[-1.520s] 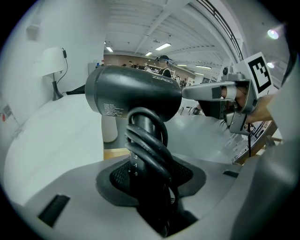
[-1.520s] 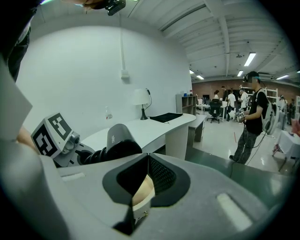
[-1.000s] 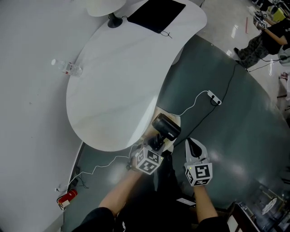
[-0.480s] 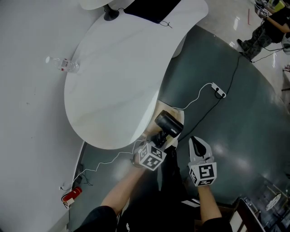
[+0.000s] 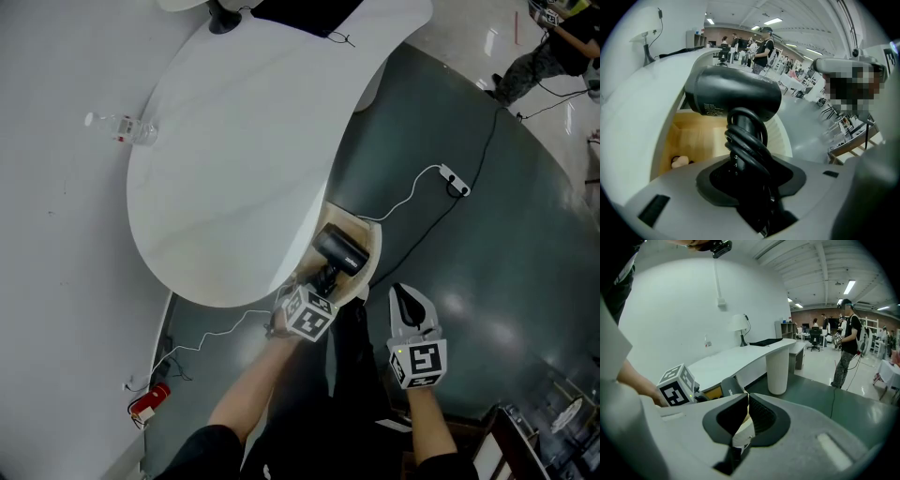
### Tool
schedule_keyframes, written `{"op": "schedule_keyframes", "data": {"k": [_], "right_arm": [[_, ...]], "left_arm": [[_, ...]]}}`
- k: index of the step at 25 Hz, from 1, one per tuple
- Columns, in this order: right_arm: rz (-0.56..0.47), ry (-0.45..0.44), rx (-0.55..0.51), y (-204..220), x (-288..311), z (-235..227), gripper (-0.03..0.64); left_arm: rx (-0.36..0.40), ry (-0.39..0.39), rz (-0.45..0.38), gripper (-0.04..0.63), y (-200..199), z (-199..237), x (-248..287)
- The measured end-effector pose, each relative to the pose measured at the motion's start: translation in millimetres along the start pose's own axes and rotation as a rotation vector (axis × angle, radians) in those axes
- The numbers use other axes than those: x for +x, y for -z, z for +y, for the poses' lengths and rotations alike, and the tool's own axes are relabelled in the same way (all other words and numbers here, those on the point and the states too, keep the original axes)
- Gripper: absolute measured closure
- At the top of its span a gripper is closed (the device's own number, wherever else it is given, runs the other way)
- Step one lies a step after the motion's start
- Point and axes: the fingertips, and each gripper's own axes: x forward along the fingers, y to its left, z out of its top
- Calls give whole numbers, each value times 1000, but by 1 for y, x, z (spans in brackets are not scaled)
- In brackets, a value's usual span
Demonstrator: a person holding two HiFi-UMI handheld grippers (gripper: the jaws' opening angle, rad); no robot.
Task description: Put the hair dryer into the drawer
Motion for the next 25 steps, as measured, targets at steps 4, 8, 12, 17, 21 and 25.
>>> {"op": "schedule_keyframes", "data": {"k": [4, 8, 12, 17, 21, 25], "right_arm": [[0, -5, 2, 1, -1, 3, 612], [4, -25, 10, 5, 5, 7, 612], [19, -41, 5, 10, 10, 12, 612], [25, -51, 15, 12, 12, 13, 612], [39, -67, 10, 17, 13, 18, 612], [50, -93, 14, 20, 13, 30, 612]], "left_arm": [[-10, -2, 22, 410, 5, 3, 7], [-27, -1, 46, 410, 8, 6, 14], [-37, 13, 85, 410, 13, 6, 23], [-52, 17, 117, 410, 16, 8, 33], [-69, 10, 146, 410, 20, 13, 40], [-80, 13, 166, 410, 22, 15, 45]]}}
